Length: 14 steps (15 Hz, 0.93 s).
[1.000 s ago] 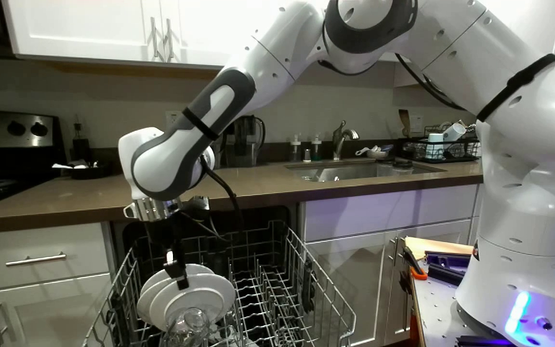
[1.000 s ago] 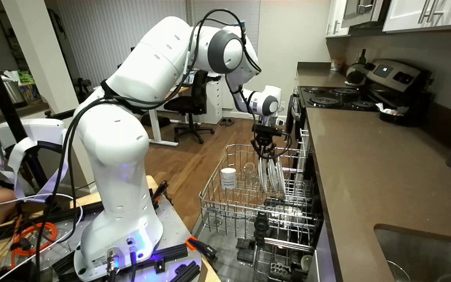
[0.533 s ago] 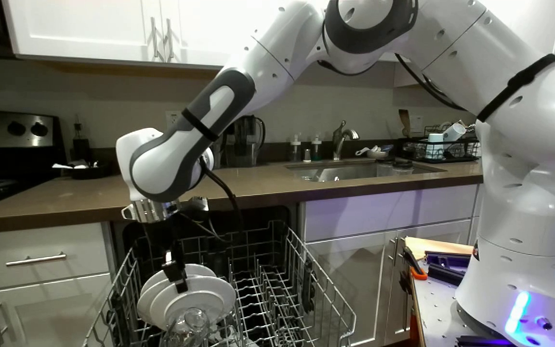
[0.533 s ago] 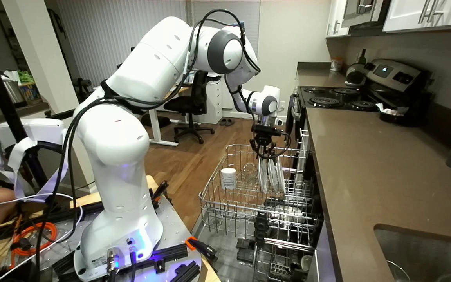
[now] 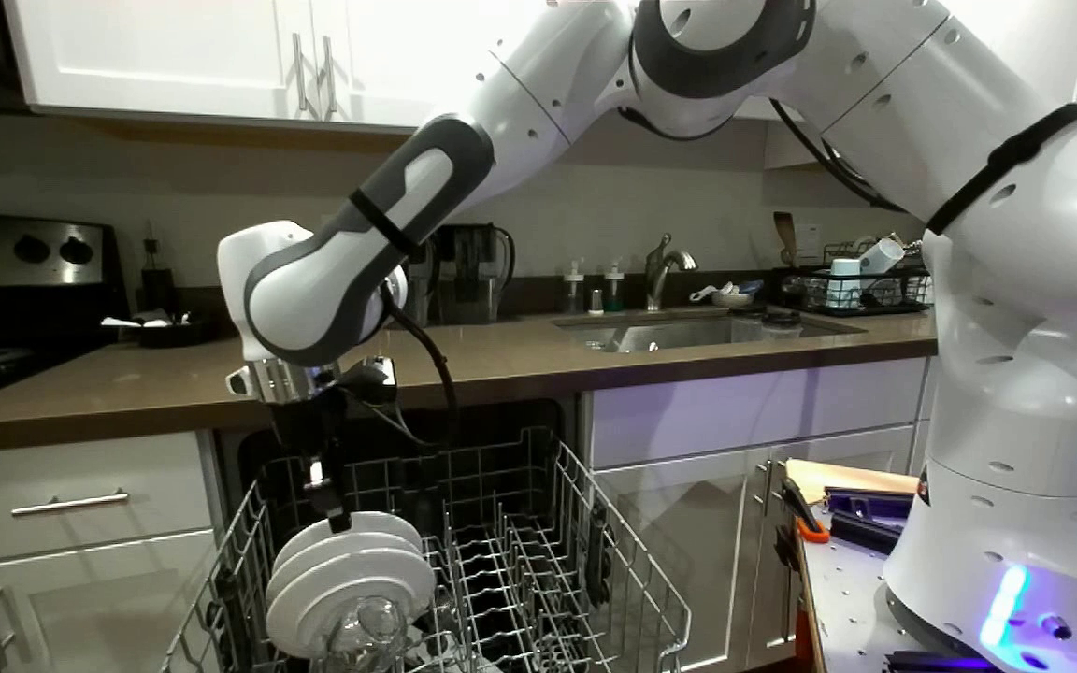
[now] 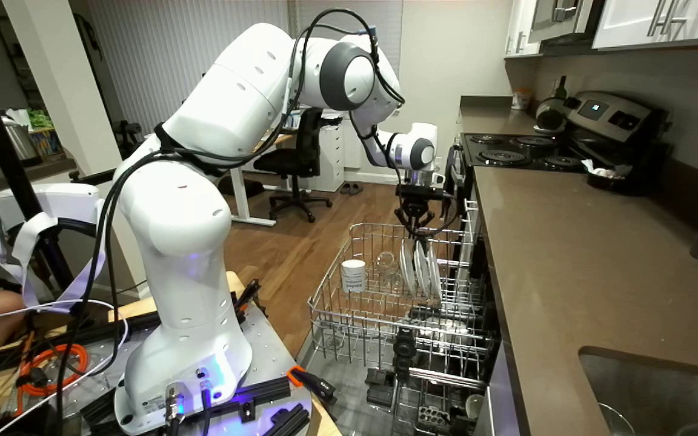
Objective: Put the white plate in the dishwasher
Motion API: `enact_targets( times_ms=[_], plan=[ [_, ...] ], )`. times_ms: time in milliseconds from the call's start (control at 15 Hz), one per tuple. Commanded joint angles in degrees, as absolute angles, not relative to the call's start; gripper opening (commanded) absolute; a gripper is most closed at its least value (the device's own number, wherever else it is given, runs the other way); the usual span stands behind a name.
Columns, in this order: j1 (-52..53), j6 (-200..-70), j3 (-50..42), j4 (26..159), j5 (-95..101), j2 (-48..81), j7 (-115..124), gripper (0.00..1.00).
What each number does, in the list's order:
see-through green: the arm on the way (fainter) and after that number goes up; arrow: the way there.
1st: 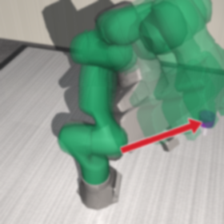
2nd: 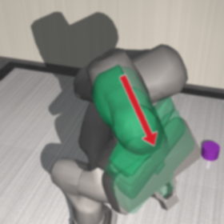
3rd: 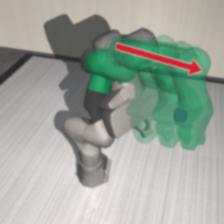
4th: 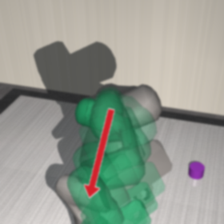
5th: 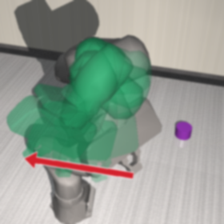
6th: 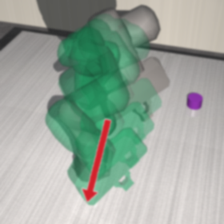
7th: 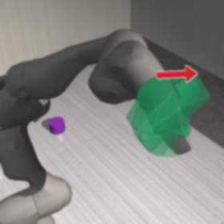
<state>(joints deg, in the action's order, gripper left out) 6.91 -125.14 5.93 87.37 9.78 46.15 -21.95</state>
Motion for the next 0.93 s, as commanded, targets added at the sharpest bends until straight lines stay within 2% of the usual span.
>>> enact_targets(
  times_ms=[0, 400, 467, 600, 867],
  plan=[
    [7.0, -122.7, 5.7, 86.2, 11.0, 45.8, -21.6, 0.00],
    [7.4, -122.4, 5.6, 86.6, 11.3, 45.1, -21.1, 0.00],
    [7.8, -121.9, 5.2, 86.8, 11.7, 44.7, -20.5, 0.26],
    [8.1, -121.8, 4.6, 87.7, 12.6, 43.5, -19.8, 0.32],
    [8.8, -122.5, 3.1, 90.0, 16.6, 39.8, -17.2, 0.58]
  ],
)
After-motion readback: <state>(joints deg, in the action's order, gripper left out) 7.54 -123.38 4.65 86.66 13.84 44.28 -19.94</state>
